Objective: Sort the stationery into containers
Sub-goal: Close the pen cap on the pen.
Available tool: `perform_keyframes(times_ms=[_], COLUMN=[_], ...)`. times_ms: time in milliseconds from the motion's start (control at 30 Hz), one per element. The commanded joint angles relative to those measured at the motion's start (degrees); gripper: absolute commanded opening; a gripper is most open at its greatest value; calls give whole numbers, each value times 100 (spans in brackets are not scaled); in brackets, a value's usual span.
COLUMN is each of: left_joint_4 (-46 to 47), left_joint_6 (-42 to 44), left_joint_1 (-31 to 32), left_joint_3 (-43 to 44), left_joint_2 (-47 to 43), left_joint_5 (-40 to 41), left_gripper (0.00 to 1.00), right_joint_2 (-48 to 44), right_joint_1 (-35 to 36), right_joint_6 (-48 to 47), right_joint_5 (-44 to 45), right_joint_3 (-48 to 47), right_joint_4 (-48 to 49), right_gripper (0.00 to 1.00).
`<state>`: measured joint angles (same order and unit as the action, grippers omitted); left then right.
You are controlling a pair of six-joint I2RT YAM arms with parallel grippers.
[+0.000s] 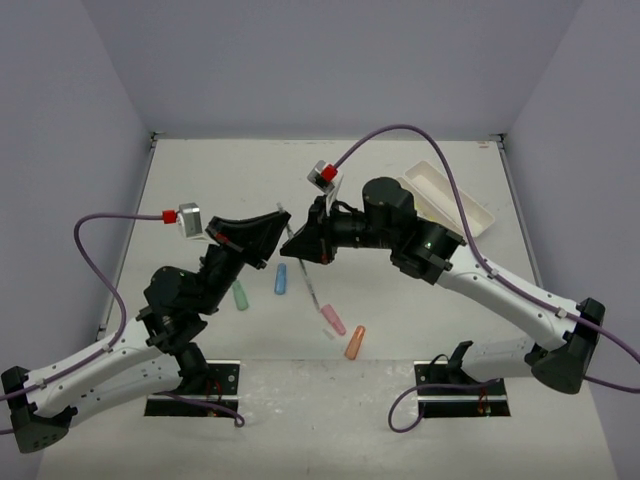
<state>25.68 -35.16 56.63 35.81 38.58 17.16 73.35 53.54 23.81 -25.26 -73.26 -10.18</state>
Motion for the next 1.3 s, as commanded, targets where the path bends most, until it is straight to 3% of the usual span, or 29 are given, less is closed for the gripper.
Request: perform_keyframes(times_ms=[0, 200, 500, 667, 933, 1100, 1267], left_joint_4=[-938, -1111, -2013, -2303, -2182, -1827, -1636], left_joint_6=[-292, -262, 326, 545, 758, 818, 715], left_joint_1=[243, 243, 243, 243, 235, 234, 234], left_joint_3=[-506, -704, 127, 529, 1052, 1217, 1524], left_joint_2=[54, -151, -281, -354, -253, -25, 243], left_joint_5=[-1297, -1081, -521, -179, -84, -20, 81], left_gripper=[0, 0, 4, 48, 100, 97, 75], right_joint_2=[327, 540, 259, -16, -410, -542, -659], right_joint_1=[-495, -670, -670, -670, -534, -372, -238], right_joint_6=[-131, -113, -34, -9, -331, -501, -603], right_joint_5=[660, 547, 434, 146, -487, -769, -977], right_joint_3=[-1071, -1153, 13, 440, 904, 988, 1072], right_joint_4=[1050, 1036, 1449, 1539, 1559, 1449, 1367], right_gripper=[0, 0, 0, 0, 0, 0, 0])
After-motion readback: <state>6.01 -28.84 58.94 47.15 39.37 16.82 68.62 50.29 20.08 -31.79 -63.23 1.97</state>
